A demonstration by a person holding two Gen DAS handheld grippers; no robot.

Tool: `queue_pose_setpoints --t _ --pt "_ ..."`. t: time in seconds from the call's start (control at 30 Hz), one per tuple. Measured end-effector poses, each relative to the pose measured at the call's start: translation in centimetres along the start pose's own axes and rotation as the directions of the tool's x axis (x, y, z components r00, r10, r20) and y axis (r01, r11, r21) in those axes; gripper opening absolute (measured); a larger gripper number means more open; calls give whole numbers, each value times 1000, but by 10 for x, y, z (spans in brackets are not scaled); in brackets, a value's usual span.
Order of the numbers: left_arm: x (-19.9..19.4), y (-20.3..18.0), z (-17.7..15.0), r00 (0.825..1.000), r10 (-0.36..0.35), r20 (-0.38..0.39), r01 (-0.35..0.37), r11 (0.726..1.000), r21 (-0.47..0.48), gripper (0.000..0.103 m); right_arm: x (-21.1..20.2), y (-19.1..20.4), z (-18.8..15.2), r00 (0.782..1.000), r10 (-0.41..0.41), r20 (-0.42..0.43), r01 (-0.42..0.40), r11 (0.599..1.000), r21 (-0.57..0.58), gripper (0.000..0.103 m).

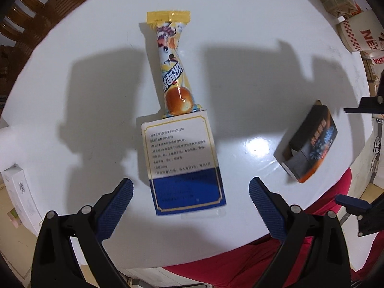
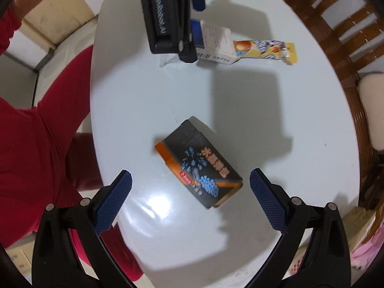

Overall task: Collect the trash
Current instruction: 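Grip the white-blue medicine box with left tool while right tool grips the black-orange box, then carry the white-blue box with left tool while right tool carries the black-orange box to the bag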

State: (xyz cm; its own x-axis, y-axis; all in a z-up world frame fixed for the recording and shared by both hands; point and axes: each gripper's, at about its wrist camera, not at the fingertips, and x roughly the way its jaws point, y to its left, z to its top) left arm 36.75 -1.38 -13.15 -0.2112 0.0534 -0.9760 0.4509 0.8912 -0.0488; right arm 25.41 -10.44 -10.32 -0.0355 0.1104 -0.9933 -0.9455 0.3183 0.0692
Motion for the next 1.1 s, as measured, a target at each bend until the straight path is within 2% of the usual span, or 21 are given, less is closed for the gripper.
queue_pose_setpoints --t 0.13,0.27,0.33,0.4,0.47,0.63,0.73,0.87,0.93,1.1 --pt "11 5 5 1000 -14 -14 14 1000 -4 95 23 3 7 999 -6 -54 3 999 -54 96" --pt "20 11 11 999 -25 -23 25 1000 -18 95 41 -2 9 996 -21 -84 17 999 -49 95" --pt "22 15 13 999 -37 -20 36 999 -31 95 46 -4 9 996 -19 -90 15 999 -39 81" --pt "25 23 14 998 -54 -16 53 997 -53 94 50 -5 8 995 -19 -95 16 999 -29 77" --pt "26 27 15 998 -64 -13 63 996 -69 92 51 -3 8 996 -27 -85 24 999 -32 74" --pt "30 30 15 998 -64 -29 62 995 -76 70 48 -5 7 997 -48 -55 48 999 -1 62" --pt "28 26 12 999 -28 -15 27 997 -79 60 46 -5 6 997 -65 -40 66 997 30 60" --pt "22 23 9 999 -42 11 43 995 -88 59 40 -9 5 994 -107 -22 109 991 78 59" --pt "16 22 4 999 -7 38 10 996 -86 59 36 -9 4 992 -125 -12 125 986 107 59" --pt "0 25 -15 997 -11 81 19 995 -98 59 21 3 0 987 -150 53 137 971 196 57"
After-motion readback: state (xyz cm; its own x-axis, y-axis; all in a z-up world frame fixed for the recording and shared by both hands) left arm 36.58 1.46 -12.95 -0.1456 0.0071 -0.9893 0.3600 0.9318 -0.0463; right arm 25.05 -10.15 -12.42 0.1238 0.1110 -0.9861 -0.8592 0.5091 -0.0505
